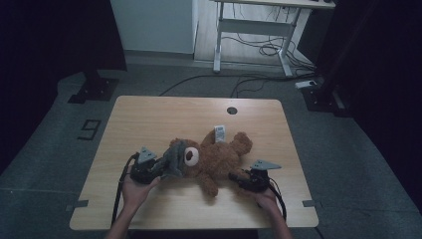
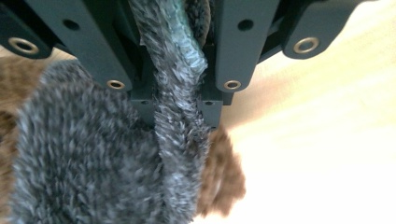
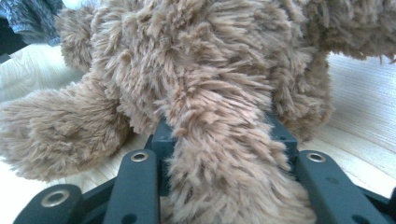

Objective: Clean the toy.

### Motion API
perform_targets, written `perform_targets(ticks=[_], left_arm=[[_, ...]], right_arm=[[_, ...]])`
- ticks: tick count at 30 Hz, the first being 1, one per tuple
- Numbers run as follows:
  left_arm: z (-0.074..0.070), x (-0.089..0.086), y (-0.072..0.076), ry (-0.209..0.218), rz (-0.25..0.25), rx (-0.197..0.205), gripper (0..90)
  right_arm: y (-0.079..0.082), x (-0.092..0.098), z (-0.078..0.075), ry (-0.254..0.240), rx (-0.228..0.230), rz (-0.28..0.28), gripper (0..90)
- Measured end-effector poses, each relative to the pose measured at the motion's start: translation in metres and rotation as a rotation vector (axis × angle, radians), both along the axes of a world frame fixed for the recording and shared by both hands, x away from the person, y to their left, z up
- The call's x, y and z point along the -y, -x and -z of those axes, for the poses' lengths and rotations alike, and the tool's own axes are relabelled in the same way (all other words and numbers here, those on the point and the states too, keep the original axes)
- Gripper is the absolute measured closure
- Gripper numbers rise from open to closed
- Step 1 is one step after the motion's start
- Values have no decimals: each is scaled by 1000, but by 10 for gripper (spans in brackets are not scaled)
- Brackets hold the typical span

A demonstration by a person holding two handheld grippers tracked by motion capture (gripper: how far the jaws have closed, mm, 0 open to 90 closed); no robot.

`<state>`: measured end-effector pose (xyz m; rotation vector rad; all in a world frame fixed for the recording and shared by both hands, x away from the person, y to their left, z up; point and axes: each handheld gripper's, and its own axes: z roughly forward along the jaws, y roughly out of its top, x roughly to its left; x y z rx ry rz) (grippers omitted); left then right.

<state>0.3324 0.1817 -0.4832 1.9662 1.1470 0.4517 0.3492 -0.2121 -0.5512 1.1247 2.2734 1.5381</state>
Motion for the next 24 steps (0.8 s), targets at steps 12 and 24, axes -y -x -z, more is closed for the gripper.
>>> perform_targets(ticks=[12, 24], left_arm=[[31, -18, -23, -3, -79, -93, 753], [-7, -34, 0, 48, -56, 11, 750]], right_arm=[[0, 0, 0, -1, -4, 1, 581], [2, 3, -2, 7, 8, 8, 426]])
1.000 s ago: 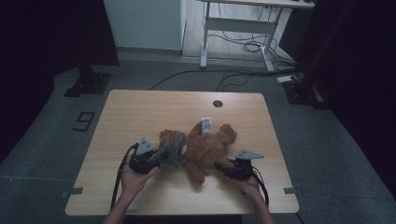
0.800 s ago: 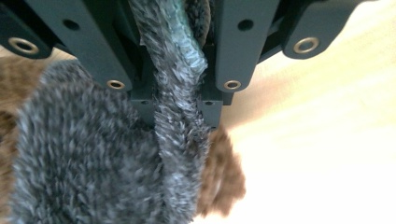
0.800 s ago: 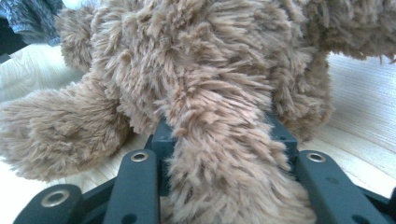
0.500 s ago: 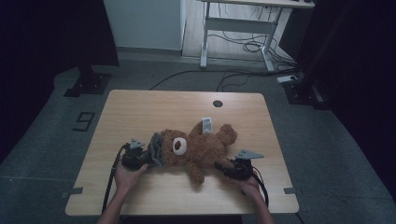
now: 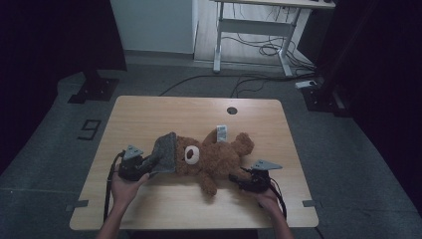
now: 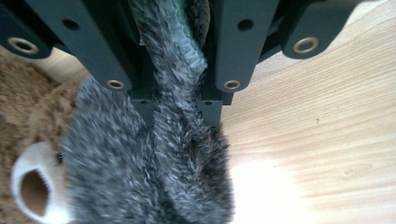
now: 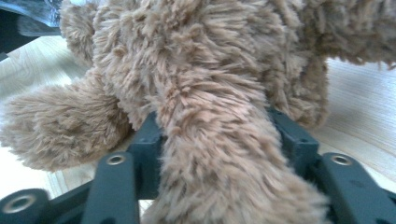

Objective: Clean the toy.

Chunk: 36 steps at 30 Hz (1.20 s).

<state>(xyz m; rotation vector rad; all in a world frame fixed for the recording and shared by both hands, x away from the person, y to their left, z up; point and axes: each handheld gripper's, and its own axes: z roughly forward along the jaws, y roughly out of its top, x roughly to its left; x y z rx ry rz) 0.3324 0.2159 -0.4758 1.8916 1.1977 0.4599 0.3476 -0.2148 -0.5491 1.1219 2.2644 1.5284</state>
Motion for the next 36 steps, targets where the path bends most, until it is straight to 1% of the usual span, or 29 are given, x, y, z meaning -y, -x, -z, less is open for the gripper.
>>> perform_targets(ticks=[2, 4, 5, 6, 14, 16, 17, 19, 21, 22, 28, 31, 34, 36], left_arm=[[-2, -1, 3, 11, 3, 7, 750], [-5, -3, 7, 18, 6, 17, 749], [-5, -3, 7, 18, 6, 17, 749], [-7, -6, 12, 20, 8, 27, 749], [-11, -21, 27, 30, -7, 40, 747], [-12, -25, 32, 27, -15, 47, 746], [-12, -25, 32, 27, -15, 47, 745], [-12, -29, 40, 15, -24, 57, 745], [-12, -32, 45, -1, -29, 57, 744], [-11, -35, 47, -9, -32, 54, 744], [-4, -55, 59, -27, -65, 28, 741], [3, -66, 64, -50, -85, 8, 738], [9, -74, 67, -65, -105, -7, 736], [14, -81, 64, -70, -116, -33, 729]], right_arm=[[0, 2, -1, -6, 5, 7, 398], [1, 4, -3, -22, 10, 16, 378], [1, 4, -3, -22, 10, 16, 378], [2, 7, -5, -36, 20, 23, 374], [4, 17, -9, -64, 37, 51, 349], [4, 18, -10, -67, 40, 56, 348], [4, 18, -10, -67, 40, 56, 348], [4, 19, -10, -68, 44, 56, 348], [4, 19, -10, -64, 43, 55, 348], [4, 20, -10, -64, 43, 55, 348], [4, 21, -10, -66, 40, 52, 348], [5, 22, -10, -72, 37, 43, 348], [5, 24, -11, -84, 37, 45, 347], [5, 25, -11, -86, 40, 46, 346]])
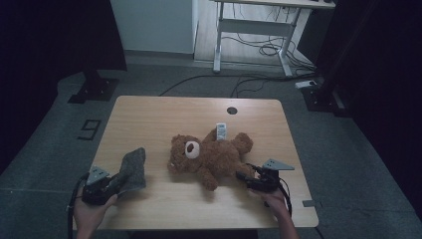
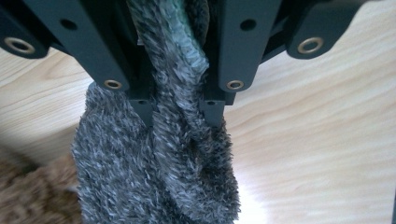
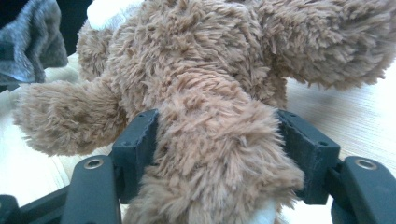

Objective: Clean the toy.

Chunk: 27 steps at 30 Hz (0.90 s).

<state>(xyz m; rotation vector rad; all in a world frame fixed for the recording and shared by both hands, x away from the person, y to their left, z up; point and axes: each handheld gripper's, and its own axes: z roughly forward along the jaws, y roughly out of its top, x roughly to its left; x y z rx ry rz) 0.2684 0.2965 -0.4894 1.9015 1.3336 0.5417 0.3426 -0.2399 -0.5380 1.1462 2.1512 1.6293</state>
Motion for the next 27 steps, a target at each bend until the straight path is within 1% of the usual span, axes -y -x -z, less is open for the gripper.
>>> perform_targets(ticks=[2, 4, 5, 6, 8, 10, 13, 14, 16, 19, 22, 23, 27], left_arm=[[5, -4, -5, -7, -16, -15, 724], [11, -6, -11, -29, -31, -39, 721], [15, -7, -14, -44, -47, -48, 720], [17, -8, -15, -53, -49, -58, 719], [23, -8, -17, -54, -49, -76, 714], [27, -9, -17, -65, -50, -89, 704], [30, -9, -17, -68, -49, -100, 669], [30, -10, -18, -64, -52, -102, 639], [29, -10, -19, -46, -75, -95, 523], [23, -10, -20, -33, -66, -78, 366], [15, -10, -19, -36, -58, -46, 287], [12, -10, -18, -38, -49, -45, 274], [3, -9, -15, -43, -38, -14, 228]], right_arm=[[0, 0, 0, -4, 2, 1, 346], [0, 0, 0, -4, 5, -2, 346], [1, 1, -1, -4, 7, -11, 346], [2, 1, -1, -12, 13, -15, 346], [2, 2, -2, -19, 16, -22, 344], [2, 4, -2, -23, 16, -17, 345], [2, 5, -2, -26, 17, -13, 344], [2, 5, -3, -27, 19, -12, 344], [3, 5, -3, -28, 23, -10, 344], [3, 6, -3, -29, 24, -8, 344], [3, 6, -3, -32, 25, -7, 344], [3, 6, -3, -32, 25, -6, 344], [3, 7, -4, -32, 23, -5, 344]])
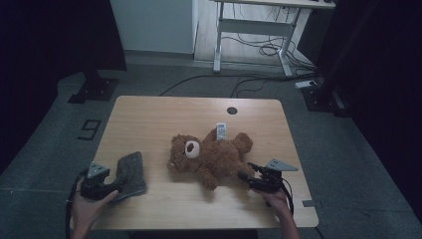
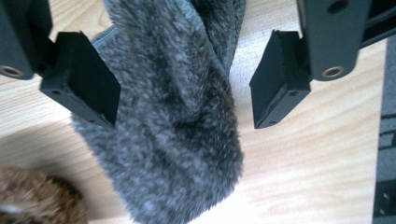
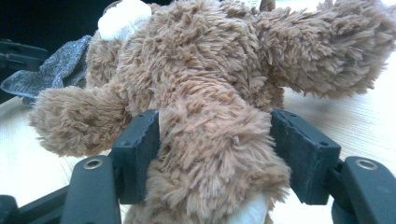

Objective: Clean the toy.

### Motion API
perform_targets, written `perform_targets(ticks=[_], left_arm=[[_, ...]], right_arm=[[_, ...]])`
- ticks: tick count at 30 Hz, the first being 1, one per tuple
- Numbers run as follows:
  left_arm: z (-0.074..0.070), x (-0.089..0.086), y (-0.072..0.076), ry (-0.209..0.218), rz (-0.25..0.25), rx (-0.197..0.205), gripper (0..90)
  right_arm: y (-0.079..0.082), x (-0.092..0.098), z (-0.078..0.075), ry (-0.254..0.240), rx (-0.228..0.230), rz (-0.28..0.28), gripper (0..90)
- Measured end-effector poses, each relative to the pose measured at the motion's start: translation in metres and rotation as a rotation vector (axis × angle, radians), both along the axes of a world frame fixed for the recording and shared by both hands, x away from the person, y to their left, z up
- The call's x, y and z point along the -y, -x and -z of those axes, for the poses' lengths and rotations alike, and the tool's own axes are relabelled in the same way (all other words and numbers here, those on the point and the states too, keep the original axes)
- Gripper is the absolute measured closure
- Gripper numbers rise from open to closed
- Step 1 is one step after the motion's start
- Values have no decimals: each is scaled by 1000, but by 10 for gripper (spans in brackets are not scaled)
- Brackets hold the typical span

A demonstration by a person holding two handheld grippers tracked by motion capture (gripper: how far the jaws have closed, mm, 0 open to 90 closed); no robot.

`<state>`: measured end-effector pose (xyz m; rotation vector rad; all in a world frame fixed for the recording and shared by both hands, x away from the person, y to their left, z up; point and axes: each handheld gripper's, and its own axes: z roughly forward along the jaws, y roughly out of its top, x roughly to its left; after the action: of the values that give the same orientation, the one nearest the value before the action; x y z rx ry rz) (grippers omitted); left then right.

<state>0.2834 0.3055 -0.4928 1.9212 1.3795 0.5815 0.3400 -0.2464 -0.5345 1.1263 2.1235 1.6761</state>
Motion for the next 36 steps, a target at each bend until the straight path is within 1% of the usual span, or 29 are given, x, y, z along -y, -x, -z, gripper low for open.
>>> perform_targets(ticks=[3, 6, 8, 10, 14, 17, 20, 24, 28, 32, 34, 36], left_arm=[[-5, 0, 2, -6, -5, 20, 198], [-11, 2, 5, -2, 1, 46, 194], [-15, 7, 7, 5, 23, 60, 195], [-20, 18, 7, 5, 58, 73, 192], [-27, 34, 5, 13, 95, 93, 193], [-31, 45, 2, 13, 121, 100, 194], [-34, 54, 0, 28, 145, 105, 198], [-33, 71, -4, 43, 189, 102, 201], [-29, 91, -8, 58, 238, 91, 201], [-23, 110, -10, 69, 274, 81, 200], [-19, 118, -11, 67, 294, 72, 201], [-16, 125, -11, 64, 303, 69, 204]], right_arm=[[0, 0, 0, -2, -4, -1, 344], [0, 0, 0, 1, -3, -1, 344], [0, 0, 0, -2, -3, 1, 344], [0, 0, 0, -7, -4, 1, 344], [0, 1, -1, -11, 3, 5, 344], [2, 2, -2, -9, 9, 11, 343], [3, 2, -4, 1, 17, 14, 341], [6, 2, -7, 8, 28, 20, 332], [9, 2, -9, 16, 32, 22, 312], [13, 2, -9, 21, 23, 32, 268], [15, 3, -9, 23, 19, 40, 250], [17, 5, -9, 22, 17, 49, 235]])
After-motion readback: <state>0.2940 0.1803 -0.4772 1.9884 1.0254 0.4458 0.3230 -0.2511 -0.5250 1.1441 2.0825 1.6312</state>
